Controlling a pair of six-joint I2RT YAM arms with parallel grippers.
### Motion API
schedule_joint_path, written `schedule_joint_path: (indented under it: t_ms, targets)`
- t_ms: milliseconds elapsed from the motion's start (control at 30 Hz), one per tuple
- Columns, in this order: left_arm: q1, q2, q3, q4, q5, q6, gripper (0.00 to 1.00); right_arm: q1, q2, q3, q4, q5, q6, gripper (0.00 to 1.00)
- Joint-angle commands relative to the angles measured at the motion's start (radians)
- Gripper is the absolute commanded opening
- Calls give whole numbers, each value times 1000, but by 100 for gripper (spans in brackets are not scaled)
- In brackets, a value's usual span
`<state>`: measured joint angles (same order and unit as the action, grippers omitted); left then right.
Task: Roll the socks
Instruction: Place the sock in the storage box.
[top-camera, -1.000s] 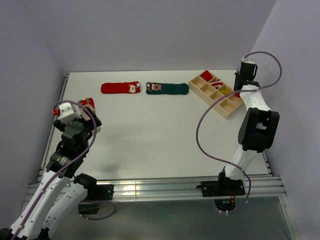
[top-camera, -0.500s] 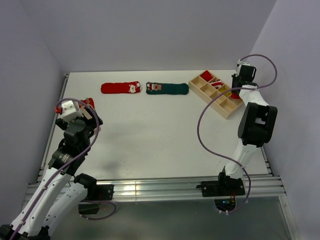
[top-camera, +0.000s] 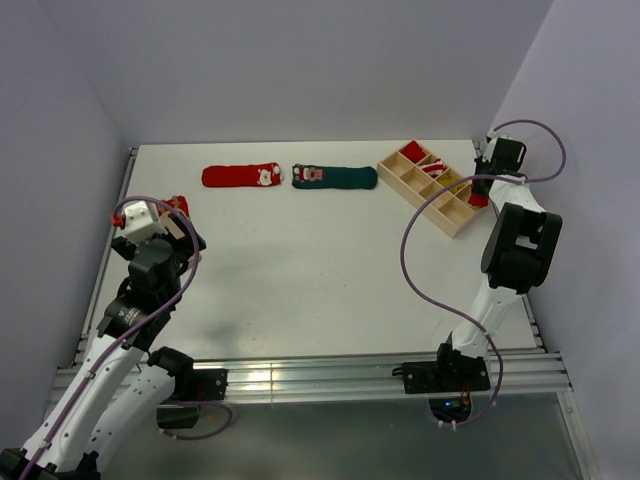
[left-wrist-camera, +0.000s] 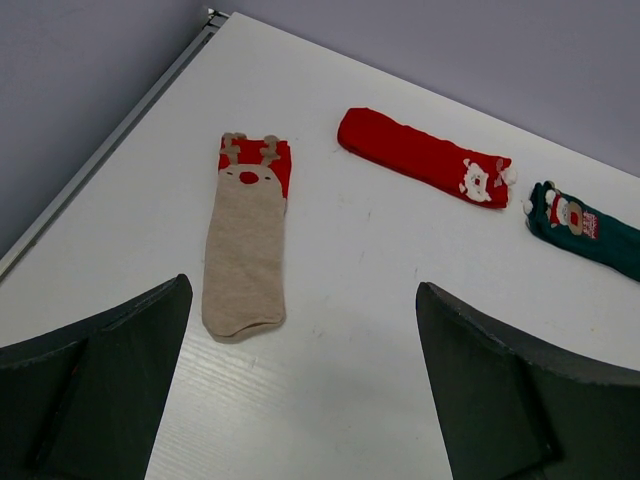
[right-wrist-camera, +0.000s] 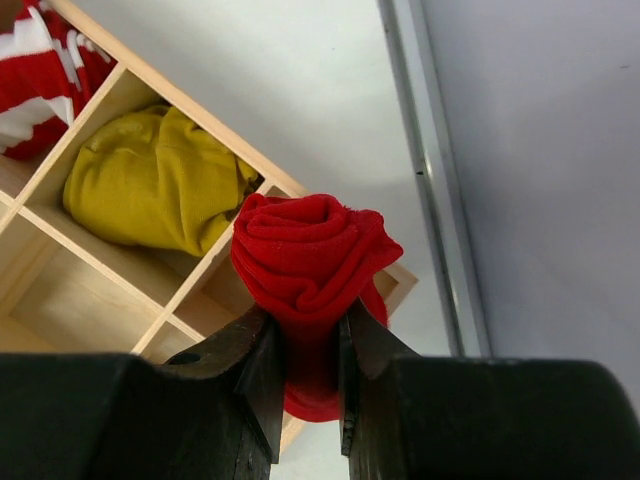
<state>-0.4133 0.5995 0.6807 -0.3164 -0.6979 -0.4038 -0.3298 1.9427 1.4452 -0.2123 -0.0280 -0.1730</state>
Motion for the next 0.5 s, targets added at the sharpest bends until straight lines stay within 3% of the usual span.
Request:
schedule_joint_path:
  t_ms: [0,467]
  targets:
    - [4,-4,-6,39,-5,22,99,-5,27,-12,28,-32,7,0]
    - [4,-4,-7,37,-8,22,99,-6,7,11,88,-90,73,0]
